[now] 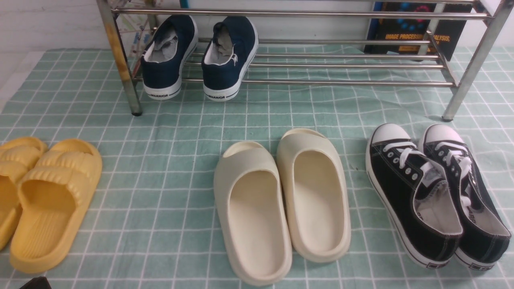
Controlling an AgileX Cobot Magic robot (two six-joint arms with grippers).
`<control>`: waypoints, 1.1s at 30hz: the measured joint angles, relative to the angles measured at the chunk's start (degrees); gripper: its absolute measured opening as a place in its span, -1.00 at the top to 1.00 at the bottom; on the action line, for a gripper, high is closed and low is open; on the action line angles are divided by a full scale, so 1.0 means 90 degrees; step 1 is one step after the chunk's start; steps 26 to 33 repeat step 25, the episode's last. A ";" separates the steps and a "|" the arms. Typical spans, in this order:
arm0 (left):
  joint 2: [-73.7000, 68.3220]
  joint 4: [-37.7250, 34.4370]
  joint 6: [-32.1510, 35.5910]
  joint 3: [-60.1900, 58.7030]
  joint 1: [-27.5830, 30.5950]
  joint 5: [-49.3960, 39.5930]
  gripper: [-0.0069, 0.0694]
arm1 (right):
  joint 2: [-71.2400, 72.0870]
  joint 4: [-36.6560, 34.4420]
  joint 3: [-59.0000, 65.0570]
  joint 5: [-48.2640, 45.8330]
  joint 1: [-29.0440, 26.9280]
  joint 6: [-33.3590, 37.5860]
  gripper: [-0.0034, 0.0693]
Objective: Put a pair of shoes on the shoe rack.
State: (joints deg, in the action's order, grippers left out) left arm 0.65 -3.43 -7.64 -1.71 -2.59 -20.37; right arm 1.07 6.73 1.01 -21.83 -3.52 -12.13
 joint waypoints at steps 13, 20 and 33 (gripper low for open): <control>0.0000 0.0000 0.0000 0.0000 0.0000 0.0000 0.72 | 0.0000 0.0000 0.0000 0.0000 0.0000 0.0000 0.23; 0.0000 0.0000 0.0000 0.0000 0.0000 0.0000 0.72 | 0.0000 0.0000 0.0000 0.0000 0.0000 0.0000 0.23; 0.0000 0.0000 0.0000 0.0000 0.0000 -0.0002 0.71 | 0.0000 0.0000 0.0000 0.0000 0.0000 0.0000 0.23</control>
